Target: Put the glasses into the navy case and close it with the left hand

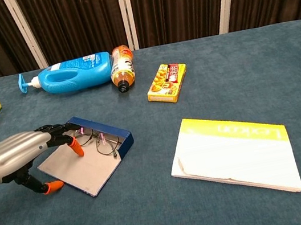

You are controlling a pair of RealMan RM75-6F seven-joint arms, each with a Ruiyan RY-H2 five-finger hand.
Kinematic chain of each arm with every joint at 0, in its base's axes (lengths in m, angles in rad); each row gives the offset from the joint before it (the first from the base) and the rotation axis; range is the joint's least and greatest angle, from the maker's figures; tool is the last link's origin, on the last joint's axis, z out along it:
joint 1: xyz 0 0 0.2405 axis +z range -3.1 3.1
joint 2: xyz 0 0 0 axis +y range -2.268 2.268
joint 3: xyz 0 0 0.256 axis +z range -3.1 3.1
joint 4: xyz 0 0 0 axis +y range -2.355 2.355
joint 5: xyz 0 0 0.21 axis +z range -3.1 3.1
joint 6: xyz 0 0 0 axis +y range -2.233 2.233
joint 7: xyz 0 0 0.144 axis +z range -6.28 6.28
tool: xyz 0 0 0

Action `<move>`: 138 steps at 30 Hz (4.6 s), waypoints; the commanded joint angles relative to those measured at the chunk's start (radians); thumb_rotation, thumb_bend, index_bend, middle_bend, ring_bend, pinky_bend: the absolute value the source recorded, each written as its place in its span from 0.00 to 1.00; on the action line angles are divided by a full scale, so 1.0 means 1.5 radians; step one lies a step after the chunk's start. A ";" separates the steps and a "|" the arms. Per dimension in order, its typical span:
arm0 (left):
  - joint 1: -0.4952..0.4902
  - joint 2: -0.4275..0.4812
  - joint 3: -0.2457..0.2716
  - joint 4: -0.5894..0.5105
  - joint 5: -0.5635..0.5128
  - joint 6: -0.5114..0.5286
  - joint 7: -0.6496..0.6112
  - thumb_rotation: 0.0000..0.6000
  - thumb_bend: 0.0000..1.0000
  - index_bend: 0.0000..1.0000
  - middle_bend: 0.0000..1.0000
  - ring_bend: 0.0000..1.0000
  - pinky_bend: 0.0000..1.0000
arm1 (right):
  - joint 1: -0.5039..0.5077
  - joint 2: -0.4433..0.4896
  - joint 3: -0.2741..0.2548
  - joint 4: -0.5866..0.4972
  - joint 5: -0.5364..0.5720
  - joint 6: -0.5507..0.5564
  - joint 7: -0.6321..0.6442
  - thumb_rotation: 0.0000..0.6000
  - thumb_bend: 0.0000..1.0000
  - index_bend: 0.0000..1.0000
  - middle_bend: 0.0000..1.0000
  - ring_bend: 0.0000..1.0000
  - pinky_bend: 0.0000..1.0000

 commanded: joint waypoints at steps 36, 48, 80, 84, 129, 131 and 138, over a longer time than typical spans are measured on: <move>-0.003 0.053 -0.026 -0.077 -0.030 -0.008 0.005 1.00 0.59 0.62 0.00 0.00 0.00 | 0.004 -0.002 -0.002 -0.001 -0.001 -0.007 0.004 1.00 0.00 0.00 0.00 0.00 0.00; 0.038 0.188 0.015 -0.194 -0.015 0.025 0.021 1.00 0.59 0.63 0.00 0.00 0.00 | 0.000 0.002 -0.006 -0.009 -0.015 0.003 0.006 1.00 0.00 0.00 0.00 0.00 0.00; 0.002 0.155 -0.031 -0.219 -0.113 -0.060 0.105 1.00 0.49 0.20 0.00 0.00 0.00 | 0.000 0.003 -0.005 -0.005 -0.010 0.003 0.008 1.00 0.00 0.00 0.00 0.00 0.00; 0.002 0.153 -0.035 -0.212 -0.109 -0.054 0.096 1.00 0.46 0.01 0.00 0.00 0.00 | 0.000 0.002 -0.004 -0.005 -0.008 0.001 0.006 1.00 0.00 0.00 0.00 0.00 0.00; -0.073 0.149 0.002 -0.138 -0.014 -0.130 0.093 1.00 0.19 0.56 0.36 0.35 0.47 | 0.003 -0.005 -0.001 0.000 0.006 -0.008 -0.006 1.00 0.00 0.00 0.00 0.00 0.00; -0.072 0.148 0.001 -0.137 -0.016 -0.126 0.094 1.00 0.22 0.56 0.36 0.36 0.47 | 0.003 -0.005 -0.002 -0.001 0.005 -0.008 -0.007 1.00 0.00 0.00 0.00 0.00 0.00; -0.073 0.144 -0.009 -0.137 -0.029 -0.120 0.104 1.00 0.24 0.56 0.36 0.36 0.47 | 0.003 -0.004 -0.002 -0.001 0.005 -0.008 -0.006 1.00 0.00 0.00 0.00 0.00 0.00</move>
